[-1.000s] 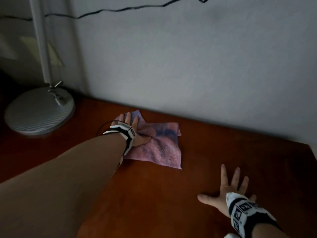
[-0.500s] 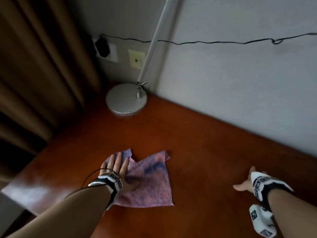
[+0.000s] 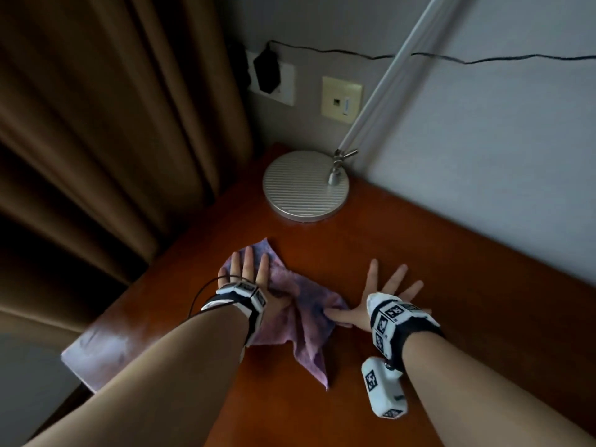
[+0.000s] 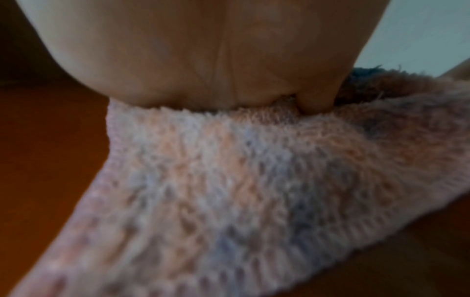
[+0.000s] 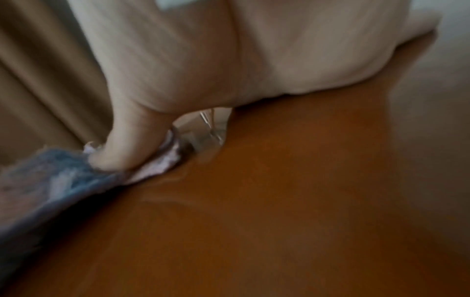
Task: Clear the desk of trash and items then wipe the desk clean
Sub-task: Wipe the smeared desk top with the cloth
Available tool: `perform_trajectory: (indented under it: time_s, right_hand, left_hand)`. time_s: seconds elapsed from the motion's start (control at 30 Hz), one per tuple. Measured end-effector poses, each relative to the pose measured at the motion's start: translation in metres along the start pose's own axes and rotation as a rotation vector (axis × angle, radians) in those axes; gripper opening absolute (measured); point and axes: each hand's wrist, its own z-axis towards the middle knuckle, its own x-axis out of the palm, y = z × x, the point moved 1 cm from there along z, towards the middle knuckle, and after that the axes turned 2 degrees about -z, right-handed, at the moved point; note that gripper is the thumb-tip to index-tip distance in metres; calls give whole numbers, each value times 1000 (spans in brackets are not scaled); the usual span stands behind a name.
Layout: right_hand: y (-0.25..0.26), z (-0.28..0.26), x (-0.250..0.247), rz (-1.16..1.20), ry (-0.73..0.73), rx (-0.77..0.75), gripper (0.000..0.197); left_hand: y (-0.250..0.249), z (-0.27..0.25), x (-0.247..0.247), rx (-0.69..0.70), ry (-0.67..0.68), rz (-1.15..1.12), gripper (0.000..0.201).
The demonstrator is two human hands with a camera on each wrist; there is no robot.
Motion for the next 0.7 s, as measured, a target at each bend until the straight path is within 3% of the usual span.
perform_trajectory:
  time_s: [0.17, 0.3, 0.5, 0.7]
  right_hand:
    - [6, 15, -1, 93, -25, 69, 120]
    - [12, 16, 4, 61, -30, 141, 133]
    - [16, 13, -5, 42, 30, 185, 137]
    - [21, 12, -2, 27, 8, 241, 136]
  left_hand:
    - [11, 35, -25, 21, -38, 16, 103]
    - [13, 58, -40, 45, -96, -1, 98]
    - [1, 56, -43, 43, -63, -11, 94]
    - [-46, 45, -25, 405, 40, 87, 97]
